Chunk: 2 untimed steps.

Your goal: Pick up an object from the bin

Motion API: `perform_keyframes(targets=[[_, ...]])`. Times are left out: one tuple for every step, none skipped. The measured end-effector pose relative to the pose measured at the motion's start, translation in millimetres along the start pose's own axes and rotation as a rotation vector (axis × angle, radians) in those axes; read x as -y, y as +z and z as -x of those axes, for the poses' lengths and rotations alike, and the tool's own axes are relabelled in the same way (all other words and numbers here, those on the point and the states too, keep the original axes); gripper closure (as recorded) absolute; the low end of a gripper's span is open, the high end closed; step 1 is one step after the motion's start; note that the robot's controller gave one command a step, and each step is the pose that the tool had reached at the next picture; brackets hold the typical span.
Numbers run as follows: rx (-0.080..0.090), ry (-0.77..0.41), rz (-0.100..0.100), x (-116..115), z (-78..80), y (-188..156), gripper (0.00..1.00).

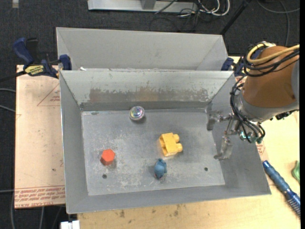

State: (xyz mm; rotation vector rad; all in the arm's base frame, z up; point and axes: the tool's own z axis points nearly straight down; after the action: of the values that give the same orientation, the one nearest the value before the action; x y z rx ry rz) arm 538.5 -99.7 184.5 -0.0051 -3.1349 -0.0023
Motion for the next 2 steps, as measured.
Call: perform_keyframes(targets=[[-0.001, -0.169, 0.002, -57, -24.8, 109, 0.0], [0.016, -0.325, 0.001, -148, -24.8, 17, 0.0]])
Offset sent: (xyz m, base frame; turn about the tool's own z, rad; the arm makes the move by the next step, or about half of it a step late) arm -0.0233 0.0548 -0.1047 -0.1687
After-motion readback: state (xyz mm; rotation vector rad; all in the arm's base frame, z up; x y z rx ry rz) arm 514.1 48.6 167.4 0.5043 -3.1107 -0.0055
